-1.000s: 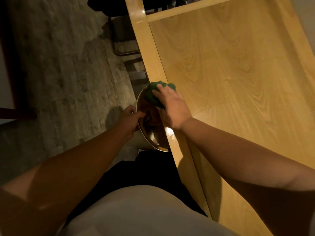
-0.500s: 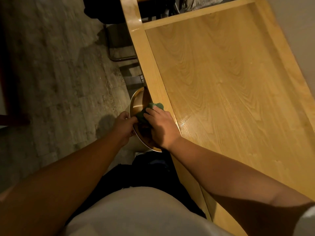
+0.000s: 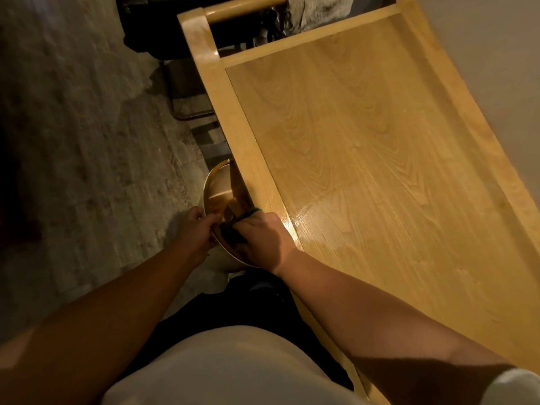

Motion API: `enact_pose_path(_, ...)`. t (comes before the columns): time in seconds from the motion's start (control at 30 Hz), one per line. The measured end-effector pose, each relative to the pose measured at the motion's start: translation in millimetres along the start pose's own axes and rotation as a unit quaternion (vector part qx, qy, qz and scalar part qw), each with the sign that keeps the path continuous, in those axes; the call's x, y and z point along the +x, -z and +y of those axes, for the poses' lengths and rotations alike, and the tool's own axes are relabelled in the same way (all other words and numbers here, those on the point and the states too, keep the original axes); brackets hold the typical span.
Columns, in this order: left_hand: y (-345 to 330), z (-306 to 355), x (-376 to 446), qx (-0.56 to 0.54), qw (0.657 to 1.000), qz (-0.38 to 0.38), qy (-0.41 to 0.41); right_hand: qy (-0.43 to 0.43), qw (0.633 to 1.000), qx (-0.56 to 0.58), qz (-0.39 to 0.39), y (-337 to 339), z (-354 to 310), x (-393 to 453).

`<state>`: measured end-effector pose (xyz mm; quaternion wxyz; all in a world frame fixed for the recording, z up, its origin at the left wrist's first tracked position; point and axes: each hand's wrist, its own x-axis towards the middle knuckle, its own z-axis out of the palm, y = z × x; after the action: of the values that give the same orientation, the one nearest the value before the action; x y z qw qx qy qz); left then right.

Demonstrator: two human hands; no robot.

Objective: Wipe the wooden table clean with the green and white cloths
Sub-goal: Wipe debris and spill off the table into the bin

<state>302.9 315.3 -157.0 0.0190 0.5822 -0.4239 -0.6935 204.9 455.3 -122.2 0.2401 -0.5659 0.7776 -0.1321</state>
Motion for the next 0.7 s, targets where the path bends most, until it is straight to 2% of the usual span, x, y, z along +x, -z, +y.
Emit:
enact_pose_path(0.13,0,3,-6,0.003,1.0,0.007,0.0,-0.012,1.0,0.025,-0.005,2,-1,5)
enact_pose_path(0.27,3,6,-9,0.005,1.0,0.011,0.008,-0.088,0.969,0.229,0.009,14,2,8)
enact_pose_path(0.33,5,8,-10,-0.005,1.0,0.007,0.014,-0.143,0.936,0.319,0.028,22,5,8)
enact_pose_path(0.43,9,11,-7,-0.02,1.0,0.011,0.017,-0.228,0.836,0.491,0.092,41,14,11)
enact_pose_path(0.57,10,18,-1,-0.03,0.999,0.043,0.011,-0.278,0.722,0.603,0.196,84,52,22)
enact_pose_path(0.63,12,24,5,-0.029,0.998,0.054,0.005,-0.291,0.712,0.579,0.271,106,85,34)
enact_pose_path(0.7,12,31,11,-0.031,0.997,0.064,0.002,-0.318,0.733,0.496,0.34,126,126,46)
